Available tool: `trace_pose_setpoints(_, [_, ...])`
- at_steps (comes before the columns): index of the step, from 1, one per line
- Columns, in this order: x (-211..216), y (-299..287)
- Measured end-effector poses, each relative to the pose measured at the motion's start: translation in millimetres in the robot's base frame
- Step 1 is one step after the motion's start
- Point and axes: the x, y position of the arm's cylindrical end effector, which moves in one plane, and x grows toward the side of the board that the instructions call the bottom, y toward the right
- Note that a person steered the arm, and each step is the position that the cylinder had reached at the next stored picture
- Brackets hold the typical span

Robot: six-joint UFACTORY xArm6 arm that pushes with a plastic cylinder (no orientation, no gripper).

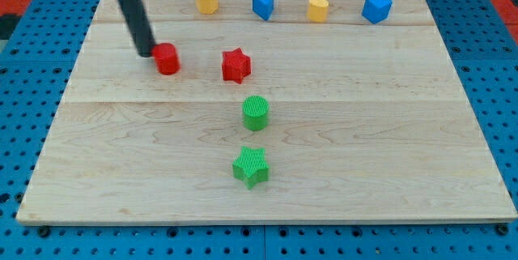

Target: Move the red circle above the red star

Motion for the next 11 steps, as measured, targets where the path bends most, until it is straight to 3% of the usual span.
trace_pose_setpoints(1, [-1, -8])
trace_pose_setpoints(2, [64, -4])
trace_pose_setpoints(3, [59, 34])
trace_pose_setpoints(4, [10, 34])
trace_pose_setpoints(5, [-2, 32])
trace_pose_setpoints(7, [-18, 21])
trace_pose_setpoints(9, [-13, 88])
trace_pose_setpoints(11, [-33, 53])
